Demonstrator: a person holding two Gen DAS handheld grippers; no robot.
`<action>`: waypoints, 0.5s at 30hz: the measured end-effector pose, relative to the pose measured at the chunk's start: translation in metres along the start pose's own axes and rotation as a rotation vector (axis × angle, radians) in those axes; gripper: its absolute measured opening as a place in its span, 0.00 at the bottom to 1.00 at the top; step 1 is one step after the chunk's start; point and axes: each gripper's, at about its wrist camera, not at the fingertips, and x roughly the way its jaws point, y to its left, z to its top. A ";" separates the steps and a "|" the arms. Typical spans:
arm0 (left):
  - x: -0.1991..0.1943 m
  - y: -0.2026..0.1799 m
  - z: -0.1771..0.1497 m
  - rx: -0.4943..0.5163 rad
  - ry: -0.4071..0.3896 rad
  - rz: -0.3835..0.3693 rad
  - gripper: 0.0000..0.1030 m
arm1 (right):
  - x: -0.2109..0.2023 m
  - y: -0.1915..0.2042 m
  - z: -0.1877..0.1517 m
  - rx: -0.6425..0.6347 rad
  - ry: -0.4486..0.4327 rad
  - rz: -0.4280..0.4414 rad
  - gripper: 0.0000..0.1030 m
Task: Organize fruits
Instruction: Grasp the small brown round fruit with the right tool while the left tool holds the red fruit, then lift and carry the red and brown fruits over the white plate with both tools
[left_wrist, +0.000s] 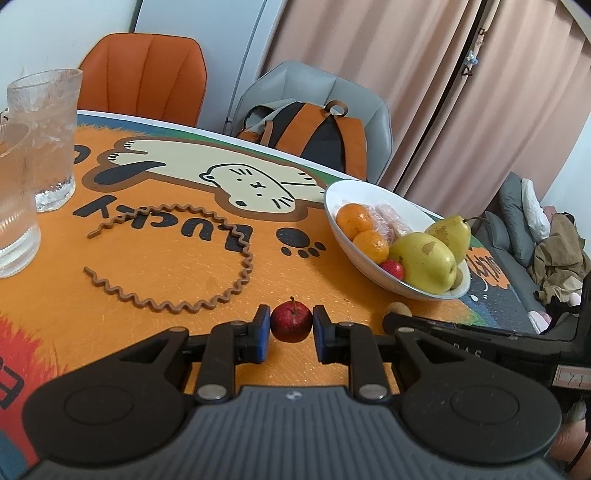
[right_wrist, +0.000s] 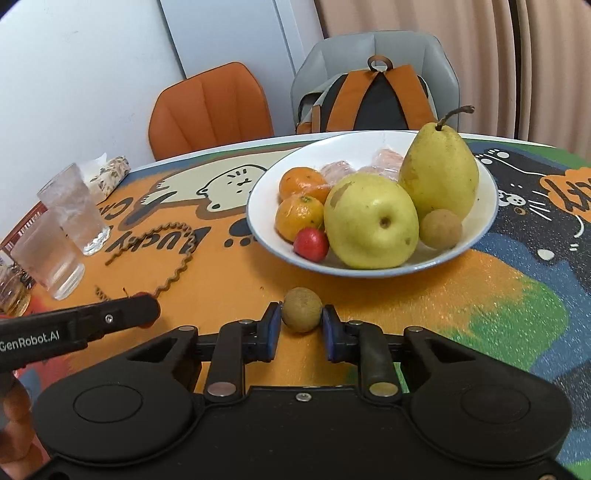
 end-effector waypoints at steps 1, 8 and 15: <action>-0.002 -0.001 -0.001 0.002 -0.002 -0.002 0.22 | -0.003 0.000 -0.001 0.000 -0.004 0.001 0.21; -0.012 -0.009 -0.003 0.013 -0.017 -0.014 0.22 | -0.024 0.000 -0.002 -0.006 -0.029 0.004 0.21; -0.021 -0.022 -0.001 0.041 -0.029 -0.026 0.22 | -0.048 -0.008 0.000 0.002 -0.065 -0.001 0.21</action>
